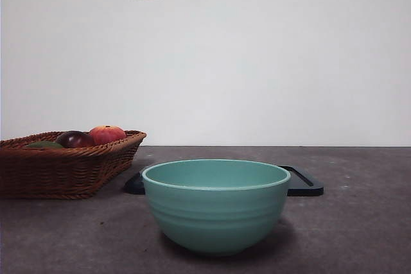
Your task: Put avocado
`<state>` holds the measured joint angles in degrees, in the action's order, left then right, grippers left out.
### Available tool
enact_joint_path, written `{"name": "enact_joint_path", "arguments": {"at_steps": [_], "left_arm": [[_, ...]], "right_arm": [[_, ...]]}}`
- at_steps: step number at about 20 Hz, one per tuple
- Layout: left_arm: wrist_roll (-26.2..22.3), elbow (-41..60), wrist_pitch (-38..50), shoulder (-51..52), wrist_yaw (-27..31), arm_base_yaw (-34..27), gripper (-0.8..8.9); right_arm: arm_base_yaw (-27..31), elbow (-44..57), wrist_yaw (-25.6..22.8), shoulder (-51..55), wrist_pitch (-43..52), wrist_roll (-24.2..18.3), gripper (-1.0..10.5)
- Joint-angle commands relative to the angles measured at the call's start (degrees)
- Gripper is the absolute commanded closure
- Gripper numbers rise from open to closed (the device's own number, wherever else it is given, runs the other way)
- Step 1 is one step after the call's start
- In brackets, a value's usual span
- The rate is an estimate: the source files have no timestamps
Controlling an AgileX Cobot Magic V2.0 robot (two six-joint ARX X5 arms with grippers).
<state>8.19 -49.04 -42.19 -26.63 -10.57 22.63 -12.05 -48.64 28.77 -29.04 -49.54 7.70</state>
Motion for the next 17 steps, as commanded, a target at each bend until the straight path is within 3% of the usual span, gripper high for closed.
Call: {"name": "enact_joint_path", "arguments": {"at_steps": [1, 7, 8, 11, 12, 17], "left_arm": [[0.5, -1.0, -3.3, -0.2, -0.4, 0.3, 7.96], [0.4, -1.0, -6.2, -0.2, -0.4, 0.3, 7.72], [0.4, -1.0, -6.2, -0.2, -0.4, 0.3, 7.09], [0.4, -1.0, -5.8, -0.2, -0.4, 0.3, 3.28], [0.4, -1.0, -5.8, -0.2, -0.4, 0.3, 2.79], [0.4, -1.0, -5.7, -0.2, -0.4, 0.3, 2.78]], "right_arm": [[-0.3, -1.1, 0.2, 0.0, 0.5, -1.1, 9.3], [-0.2, -1.1, -0.3, 0.0, 0.7, -1.2, 9.2], [-0.2, -1.1, -0.4, 0.0, 0.7, -1.4, 8.4], [-0.2, -1.1, -3.5, 0.0, 0.7, -1.6, 4.6], [-0.2, -1.1, -4.3, 0.0, 0.7, -1.5, 4.2], [-0.2, -1.1, -4.8, 0.0, 1.3, -1.5, 4.1]]}}
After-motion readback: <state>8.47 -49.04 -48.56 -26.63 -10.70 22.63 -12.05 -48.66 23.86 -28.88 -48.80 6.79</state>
